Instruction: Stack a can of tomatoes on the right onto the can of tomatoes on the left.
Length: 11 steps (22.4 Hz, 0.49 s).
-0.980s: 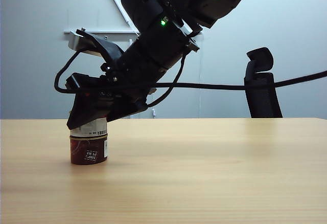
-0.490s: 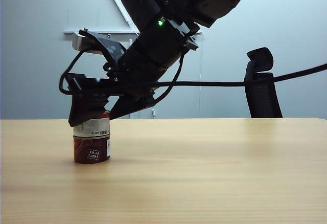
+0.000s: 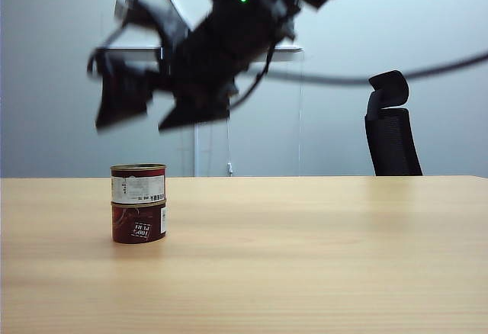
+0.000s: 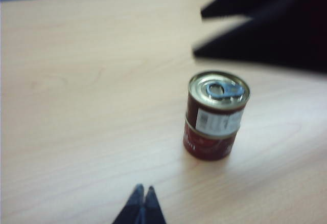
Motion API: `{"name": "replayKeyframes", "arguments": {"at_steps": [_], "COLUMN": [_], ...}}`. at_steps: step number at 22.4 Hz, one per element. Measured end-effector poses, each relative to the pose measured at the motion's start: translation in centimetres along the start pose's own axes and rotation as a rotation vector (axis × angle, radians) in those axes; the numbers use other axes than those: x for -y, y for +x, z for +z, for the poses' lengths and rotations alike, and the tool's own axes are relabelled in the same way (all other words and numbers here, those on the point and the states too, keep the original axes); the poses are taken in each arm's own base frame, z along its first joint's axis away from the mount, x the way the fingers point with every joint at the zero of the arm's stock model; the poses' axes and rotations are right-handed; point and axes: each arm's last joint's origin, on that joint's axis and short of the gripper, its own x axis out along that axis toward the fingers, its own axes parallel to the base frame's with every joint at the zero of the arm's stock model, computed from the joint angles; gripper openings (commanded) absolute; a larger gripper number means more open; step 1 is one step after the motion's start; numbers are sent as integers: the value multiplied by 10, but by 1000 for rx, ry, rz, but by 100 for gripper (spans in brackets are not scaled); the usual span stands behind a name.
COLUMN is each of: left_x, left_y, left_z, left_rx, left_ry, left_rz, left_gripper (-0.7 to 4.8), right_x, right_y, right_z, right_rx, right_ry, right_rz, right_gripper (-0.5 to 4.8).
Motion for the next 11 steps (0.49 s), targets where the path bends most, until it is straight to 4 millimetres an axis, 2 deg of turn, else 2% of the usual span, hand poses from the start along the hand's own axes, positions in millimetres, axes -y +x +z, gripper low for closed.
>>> {"name": "replayKeyframes", "arguments": {"at_steps": [2,4,5,6,7,8,11], "left_x": [-2,-5,-7,-9,-12,-15,-21], "left_y": [-2,-2,-3,-3,-4,-5,-6], "left_z": [2,2,3,3,3,4,4], "left_rx": [25,35,40,43,50,54,66], "left_ry": [-3,-9,-13,-15,-21,-25,-35], "left_rz": [11,46,67,81,116,138,200], "left_gripper": [-4,-4,-4,-4,-4,-4,-4], "right_x": [0,-1,-1,-1,-1,-2,-3], "right_y": [-28,-47,-57,-69,-90,-102,-134], "right_z": [31,48,55,65,79,86,102], "right_rx": [138,203,234,278,347,379,466], "right_ry": [34,36,34,33,27,24,15], "right_rz": [5,2,0,-3,-7,-9,-15], "right_gripper": [465,415,341,182,72,-2,-3]}}
